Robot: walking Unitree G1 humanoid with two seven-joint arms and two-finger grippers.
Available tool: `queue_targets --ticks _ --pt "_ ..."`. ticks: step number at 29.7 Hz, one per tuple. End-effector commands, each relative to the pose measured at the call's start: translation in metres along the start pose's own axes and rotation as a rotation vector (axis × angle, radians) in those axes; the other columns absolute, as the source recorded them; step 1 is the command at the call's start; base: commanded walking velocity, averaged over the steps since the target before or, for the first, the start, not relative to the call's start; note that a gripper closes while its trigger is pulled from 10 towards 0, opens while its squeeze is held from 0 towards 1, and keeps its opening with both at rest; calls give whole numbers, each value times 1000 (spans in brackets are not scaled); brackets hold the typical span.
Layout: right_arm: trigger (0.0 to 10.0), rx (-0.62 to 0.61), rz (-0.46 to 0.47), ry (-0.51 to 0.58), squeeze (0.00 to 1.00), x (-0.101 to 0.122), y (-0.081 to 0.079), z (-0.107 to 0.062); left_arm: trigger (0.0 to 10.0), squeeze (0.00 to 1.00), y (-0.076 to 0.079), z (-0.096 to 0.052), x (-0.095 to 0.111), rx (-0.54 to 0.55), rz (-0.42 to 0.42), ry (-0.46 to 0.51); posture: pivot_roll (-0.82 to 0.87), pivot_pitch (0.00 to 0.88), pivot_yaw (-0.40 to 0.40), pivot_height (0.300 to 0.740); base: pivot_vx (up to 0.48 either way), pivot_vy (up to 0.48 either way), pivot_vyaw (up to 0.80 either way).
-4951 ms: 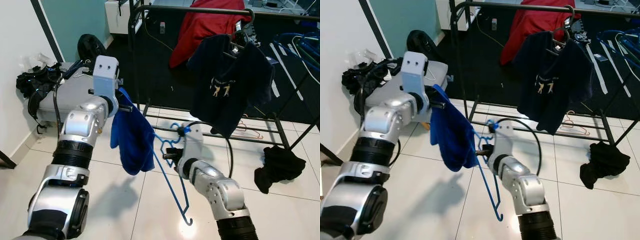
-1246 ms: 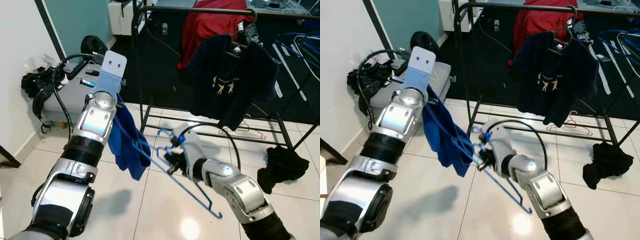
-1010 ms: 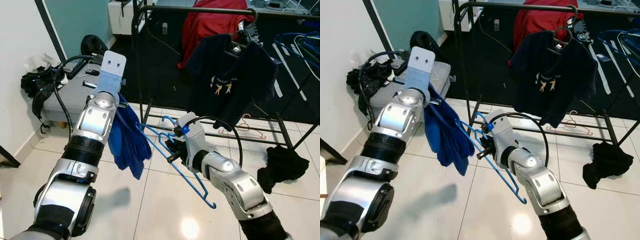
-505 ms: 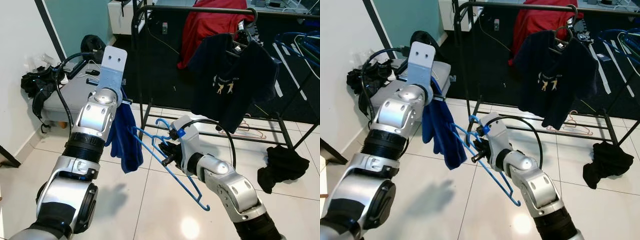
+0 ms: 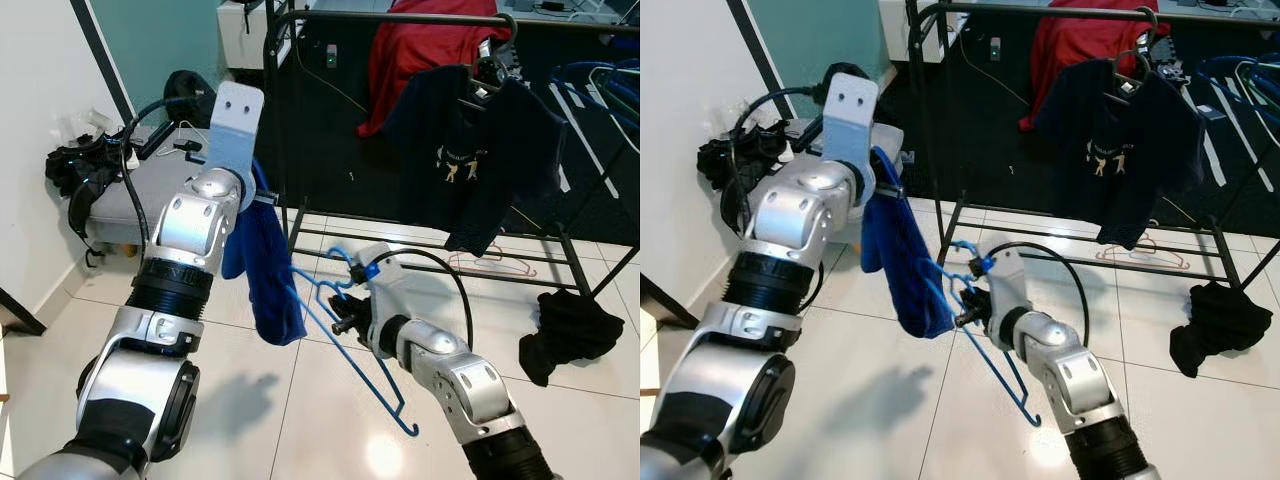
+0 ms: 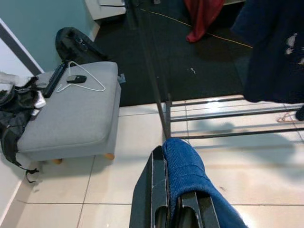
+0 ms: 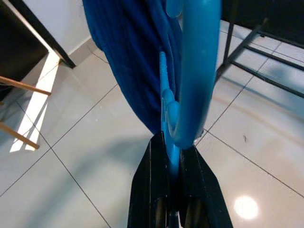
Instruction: Hang hanger
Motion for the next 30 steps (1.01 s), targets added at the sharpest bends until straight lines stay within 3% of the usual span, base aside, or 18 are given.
queue_targets --ticks 1,13,17,19,30 --pt "10000 -23 9 -13 0 -10 5 0 10000 0 -7 -4 15 -1 -3 38 30 192 95 740 0 0 0" --pt "10000 -60 13 -51 0 -22 14 -1 10000 0 -6 -9 23 -26 -19 58 25 181 94 740 0 0 0" --pt "10000 -68 85 -77 0 -32 18 1 10000 0 -2 -13 29 -67 -32 73 27 174 93 740 0 0 0" --pt "10000 -77 170 -72 0 -35 23 4 10000 0 6 -19 32 -124 -26 89 29 172 94 740 0 0 0" --pt "10000 -89 277 -73 0 -39 32 8 10000 0 26 -38 46 -271 -31 119 41 182 86 740 0 0 0"
Point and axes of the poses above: a point about 5 cm out from each wrist's last joint towards the gripper, its own z axis pointing out of the wrist towards the gripper, its own x axis along the axis of the wrist's last joint, y = z × x, the point moved 5 cm from there along z, pointing out of the wrist towards the gripper, and after that the axes turned 13 degrees about z, right-handed, at the moved point
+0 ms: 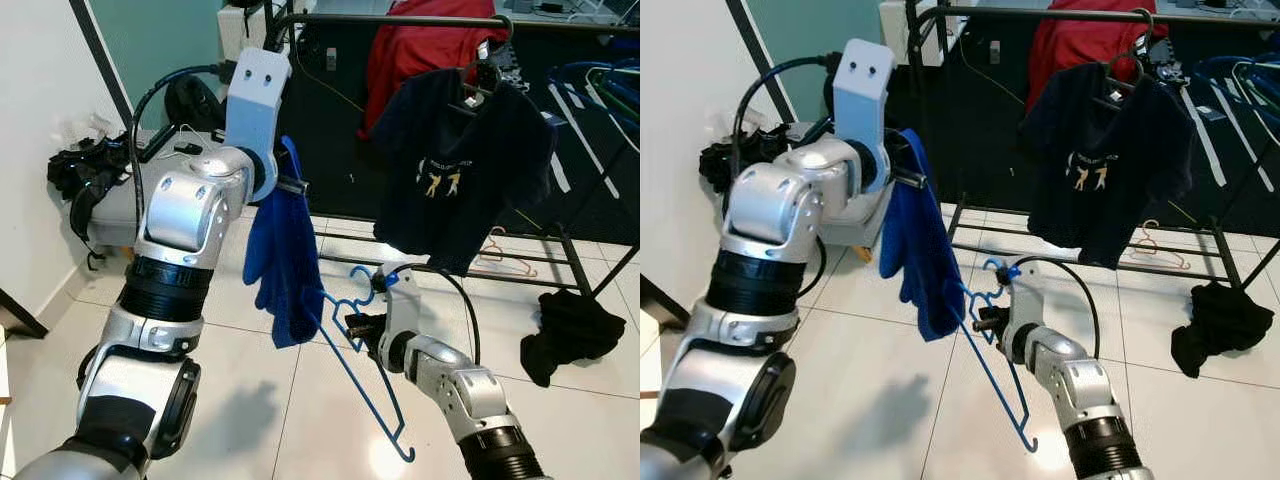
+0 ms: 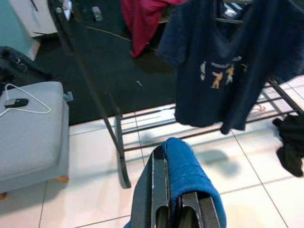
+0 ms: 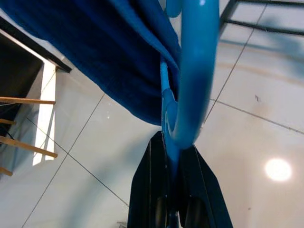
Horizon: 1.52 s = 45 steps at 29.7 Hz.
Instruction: Hang hanger
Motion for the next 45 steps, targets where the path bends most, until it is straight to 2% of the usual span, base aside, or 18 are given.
queue_targets --ticks 1,9,14,16,20,23,28,30,31,32,35,37,39,40,41,42,44,45 --pt "10000 4 26 -7 0 -3 0 1 10000 0 2 -4 2 -21 3 6 41 182 86 740 0 0 0" --pt "10000 12 70 -5 0 0 0 1 10000 0 11 -6 -1 -60 -3 2 34 188 89 740 0 0 0" --pt "10000 -66 104 12 0 3 14 1 10000 0 17 -7 0 -78 -2 11 30 191 85 740 0 0 0" --pt "10000 -146 220 -7 0 -3 32 2 10000 0 24 -11 1 -137 -24 24 31 191 78 740 0 0 0" --pt "10000 -165 323 -18 0 -8 39 3 10000 0 29 -16 3 -206 -61 47 31 193 77 740 0 0 0" --pt "10000 -159 410 6 0 -5 42 4 10000 0 33 -29 10 -329 -167 88 29 193 69 740 0 0 0" --pt "10000 -153 449 26 0 -1 43 5 10000 0 34 -37 16 -415 -254 127 27 194 67 740 0 0 0" --pt "10000 -141 511 51 0 3 42 5 10000 0 33 -44 23 -493 -361 173 26 193 65 740 0 0 0" --pt "10000 -141 511 51 0 3 42 5 10000 0 33 -44 23 -493 -361 173 26 193 65 740 0 0 0" --pt "10000 -138 561 71 0 6 43 6 10000 0 38 -52 30 -578 -428 220 26 194 64 740 0 0 0" --pt "10000 -154 580 91 0 9 46 5 10000 0 43 -56 34 -636 -445 251 26 194 62 740 0 0 0" --pt "10000 -154 580 91 0 9 46 5 10000 0 43 -56 34 -636 -445 251 26 194 62 740 0 0 0" --pt "10000 -169 686 159 0 21 53 3 10000 0 61 -63 27 -720 -406 276 27 194 59 740 0 0 0" --pt "10000 -169 686 159 0 21 53 3 10000 0 61 -63 27 -720 -406 276 27 194 59 740 0 0 0" --pt "10000 -151 756 197 0 29 55 2 10000 0 71 -65 13 -724 -347 253 26 194 58 740 0 0 0" --pt "10000 -151 756 197 0 29 55 2 10000 0 71 -65 13 -724 -347 253 26 194 58 740 0 0 0" --pt "10000 -98 897 259 0 45 55 -1 10000 0 81 -64 -20 -675 -216 170 24 193 56 740 0 0 0" --pt "10000 -98 897 259 0 45 55 -1 10000 0 81 -64 -20 -675 -216 170 24 193 56 740 0 0 0"
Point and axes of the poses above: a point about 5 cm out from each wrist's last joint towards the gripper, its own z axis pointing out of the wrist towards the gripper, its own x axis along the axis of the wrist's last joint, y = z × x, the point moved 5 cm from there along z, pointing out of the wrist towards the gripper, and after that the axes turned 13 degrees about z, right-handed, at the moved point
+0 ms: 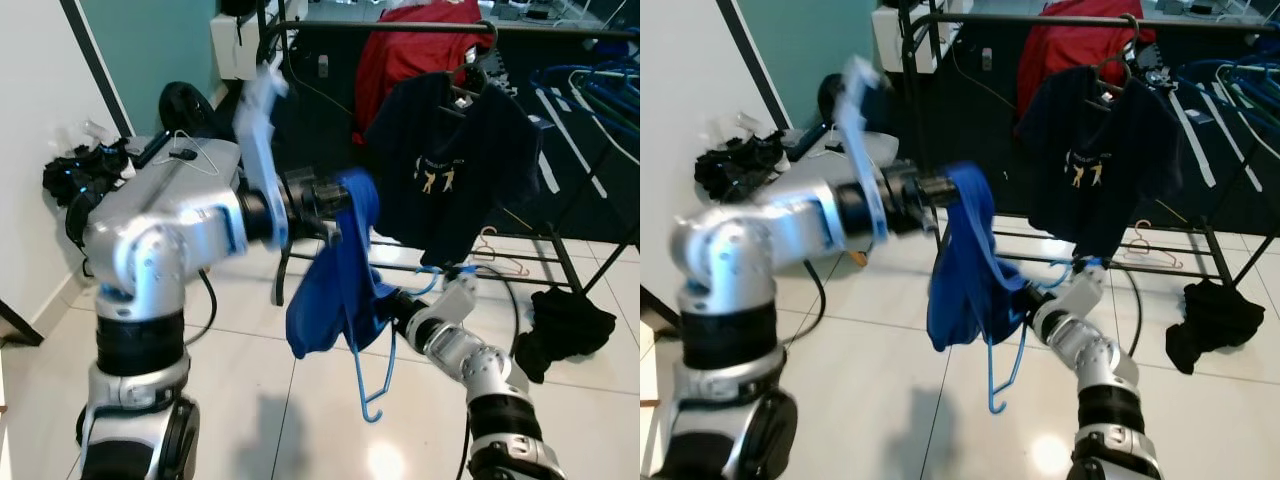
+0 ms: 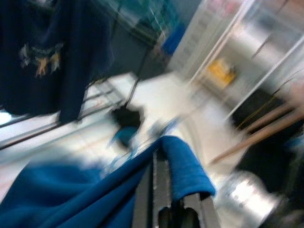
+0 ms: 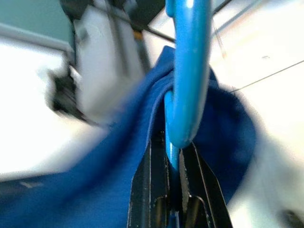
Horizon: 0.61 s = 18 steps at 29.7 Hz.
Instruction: Hang hanger
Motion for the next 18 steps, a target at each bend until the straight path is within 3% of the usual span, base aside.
queue_targets --ticks 1,2,4,5,6,7,8,10,16,18 --pt "10000 3 55 -4 0 -2 1 0 10000 0 2 -1 5 3 62 7 24 193 56 740 0 0 0" --pt "10000 27 121 6 0 3 -3 -1 10000 0 -7 -4 -10 59 109 -42 24 192 56 740 0 0 0" --pt "10000 27 121 6 0 3 -3 -1 10000 0 -7 -4 -10 59 109 -42 24 192 56 740 0 0 0" --pt "10000 48 172 13 0 6 -5 -3 10000 0 -23 -8 -25 148 172 -102 21 190 54 740 0 0 0" --pt "10000 48 172 13 0 6 -5 -3 10000 0 -23 -8 -25 148 172 -102 21 190 54 740 0 0 0" --pt "10000 62 227 22 0 10 -6 -4 10000 0 -41 -15 -31 237 201 -120 16 190 53 740 0 0 0" --pt "10000 62 227 22 0 10 -6 -4 10000 0 -41 -15 -31 237 201 -120 16 190 53 740 0 0 0" --pt "10000 58 254 34 0 13 -1 -7 10000 0 -58 -23 -25 329 179 -91 17 189 51 740 0 0 0" --pt "10000 21 279 80 0 20 6 -7 10000 0 -48 -24 -19 273 118 -46 17 190 53 740 0 0 0" --pt "10000 11 323 139 0 31 8 -8 10000 0 -25 -25 -37 132 167 -135 17 189 53 740 0 0 0"
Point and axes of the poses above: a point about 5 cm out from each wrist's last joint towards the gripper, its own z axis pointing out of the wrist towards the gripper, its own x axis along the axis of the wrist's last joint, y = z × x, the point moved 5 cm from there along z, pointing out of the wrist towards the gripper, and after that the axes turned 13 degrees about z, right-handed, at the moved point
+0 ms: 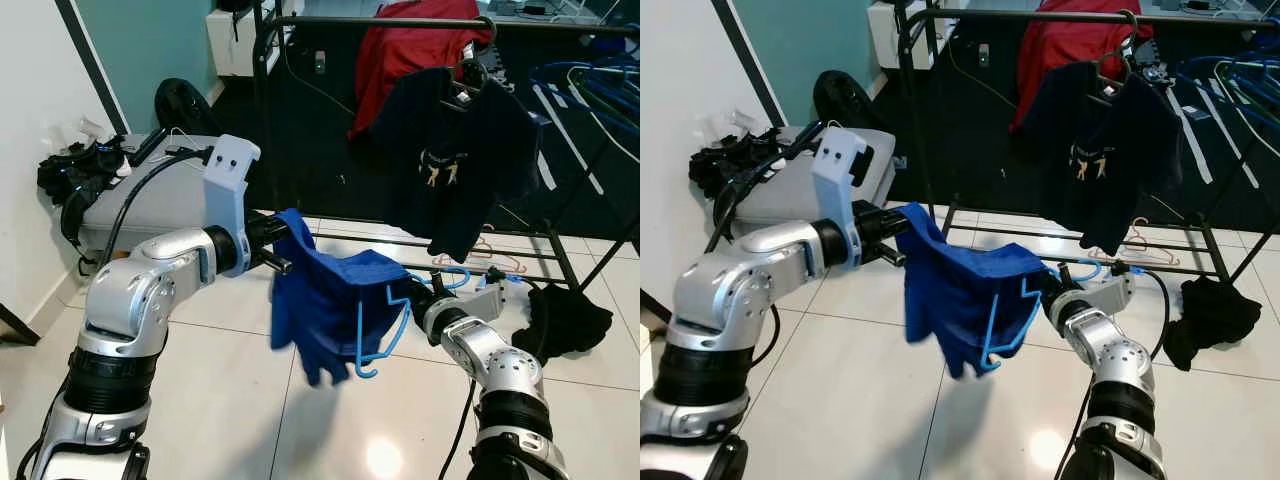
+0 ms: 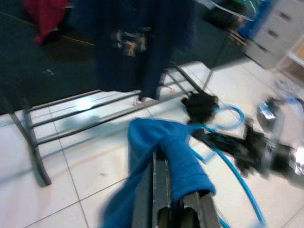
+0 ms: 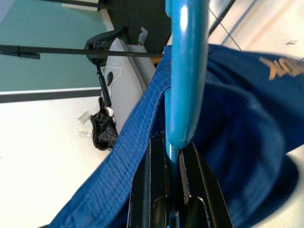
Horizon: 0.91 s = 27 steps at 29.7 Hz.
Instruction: Hang hanger
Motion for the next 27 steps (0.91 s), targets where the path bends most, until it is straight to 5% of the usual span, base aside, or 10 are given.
queue_targets --ticks 1,3,9,21,27 --pt "10000 -3 37 43 0 9 0 -1 10000 0 15 -2 -7 -84 13 -28 17 189 53 740 0 0 0" --pt "10000 -11 42 88 0 18 -2 -1 10000 0 40 -7 -15 -211 37 -63 16 188 52 740 0 0 0" --pt "10000 -28 59 172 0 31 -4 0 10000 0 66 -7 -6 -316 7 -33 22 189 50 740 0 0 0" --pt "10000 38 -129 204 0 7 -39 5 10000 0 99 40 7 -271 -101 1 1 205 89 740 0 0 0" --pt "10000 101 -178 175 0 -15 -65 8 10000 0 103 48 -10 -198 -141 -101 0 208 89 740 0 0 0"
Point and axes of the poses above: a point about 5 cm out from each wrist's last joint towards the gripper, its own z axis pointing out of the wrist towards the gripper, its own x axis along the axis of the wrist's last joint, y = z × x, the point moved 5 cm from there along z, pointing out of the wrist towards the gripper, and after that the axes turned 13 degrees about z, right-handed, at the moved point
